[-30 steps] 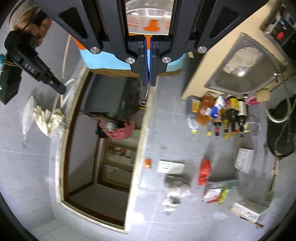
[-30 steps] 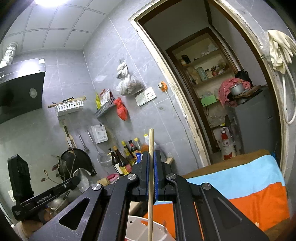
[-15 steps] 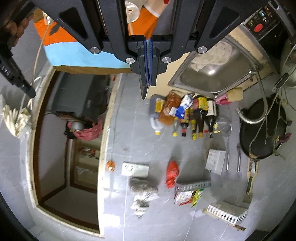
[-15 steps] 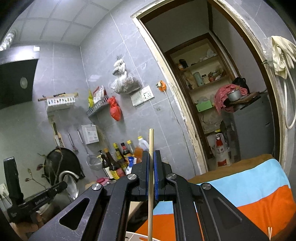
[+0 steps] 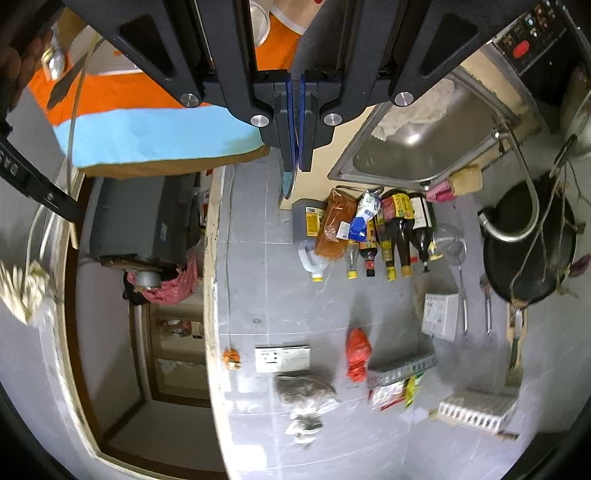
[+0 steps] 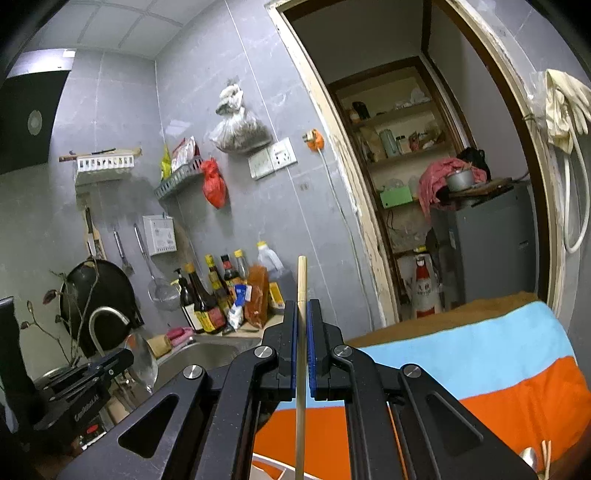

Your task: Organize utensils

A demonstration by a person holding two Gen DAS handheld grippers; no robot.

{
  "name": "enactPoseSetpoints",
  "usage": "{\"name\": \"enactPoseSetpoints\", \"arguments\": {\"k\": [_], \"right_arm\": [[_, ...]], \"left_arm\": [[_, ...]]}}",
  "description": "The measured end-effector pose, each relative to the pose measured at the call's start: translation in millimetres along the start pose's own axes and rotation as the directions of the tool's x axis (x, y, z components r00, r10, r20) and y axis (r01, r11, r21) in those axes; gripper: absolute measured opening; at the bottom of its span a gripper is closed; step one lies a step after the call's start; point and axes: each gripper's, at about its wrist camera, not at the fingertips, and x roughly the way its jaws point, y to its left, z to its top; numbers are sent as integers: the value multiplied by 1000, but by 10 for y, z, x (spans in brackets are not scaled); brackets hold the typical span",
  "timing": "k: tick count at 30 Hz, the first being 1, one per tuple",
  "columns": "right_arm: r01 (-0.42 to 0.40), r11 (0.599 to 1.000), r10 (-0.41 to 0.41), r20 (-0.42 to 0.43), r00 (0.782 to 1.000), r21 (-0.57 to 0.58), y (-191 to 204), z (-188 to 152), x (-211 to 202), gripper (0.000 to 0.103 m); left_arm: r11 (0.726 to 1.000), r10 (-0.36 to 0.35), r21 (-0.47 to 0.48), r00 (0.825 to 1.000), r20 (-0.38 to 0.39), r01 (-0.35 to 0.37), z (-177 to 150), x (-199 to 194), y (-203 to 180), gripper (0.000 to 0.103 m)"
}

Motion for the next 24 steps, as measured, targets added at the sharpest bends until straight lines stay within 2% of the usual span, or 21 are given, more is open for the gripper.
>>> {"name": "enactPoseSetpoints", "arguments": {"k": [4,12,18,24], "right_arm": [[1,1000,-1,-26,1000,20,-42,-73,52,5],[-19,999,21,-65,998,35,-87,-208,96,5],[-37,999,40,-95,995,38,-111,-289,111,5],[-41,997,49,-132,990,58,-159,-341,132,5]], "left_arm": [[998,-11,56,1000,-1,11,-81,-7,-113,2],[995,-30,94,999,-19,32,-196,-31,-186,2],[990,-80,111,995,-56,86,-294,-44,-236,3],[986,-134,82,986,-101,142,-350,-49,-236,5]]}}
